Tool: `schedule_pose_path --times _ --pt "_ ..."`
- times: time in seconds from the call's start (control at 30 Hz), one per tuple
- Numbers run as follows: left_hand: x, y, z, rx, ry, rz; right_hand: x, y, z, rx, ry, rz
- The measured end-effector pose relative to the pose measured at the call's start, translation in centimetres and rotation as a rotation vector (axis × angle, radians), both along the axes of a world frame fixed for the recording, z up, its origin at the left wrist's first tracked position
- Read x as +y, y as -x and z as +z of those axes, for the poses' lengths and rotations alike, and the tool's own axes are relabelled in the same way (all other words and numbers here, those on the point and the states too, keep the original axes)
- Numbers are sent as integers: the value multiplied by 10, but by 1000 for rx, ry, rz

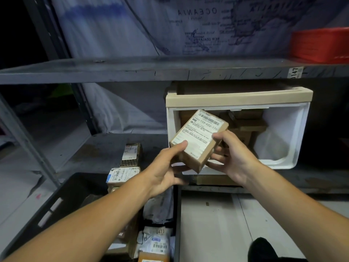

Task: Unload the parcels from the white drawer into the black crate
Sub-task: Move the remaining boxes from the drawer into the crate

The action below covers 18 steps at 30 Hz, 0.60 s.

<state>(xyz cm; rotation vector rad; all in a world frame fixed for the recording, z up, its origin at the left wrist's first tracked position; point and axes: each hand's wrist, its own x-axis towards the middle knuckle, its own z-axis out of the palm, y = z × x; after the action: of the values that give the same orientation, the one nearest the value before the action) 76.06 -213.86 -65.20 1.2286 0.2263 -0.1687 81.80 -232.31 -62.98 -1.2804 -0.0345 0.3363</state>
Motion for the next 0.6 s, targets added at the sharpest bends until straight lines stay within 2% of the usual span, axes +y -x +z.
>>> schedule_pose_path --times 0.37,0.6 --pt "7 3 12 9 3 -20 0 4 6 56 64 0" --pt "5 6 13 -1 -58 19 4 9 8 1 129 39"
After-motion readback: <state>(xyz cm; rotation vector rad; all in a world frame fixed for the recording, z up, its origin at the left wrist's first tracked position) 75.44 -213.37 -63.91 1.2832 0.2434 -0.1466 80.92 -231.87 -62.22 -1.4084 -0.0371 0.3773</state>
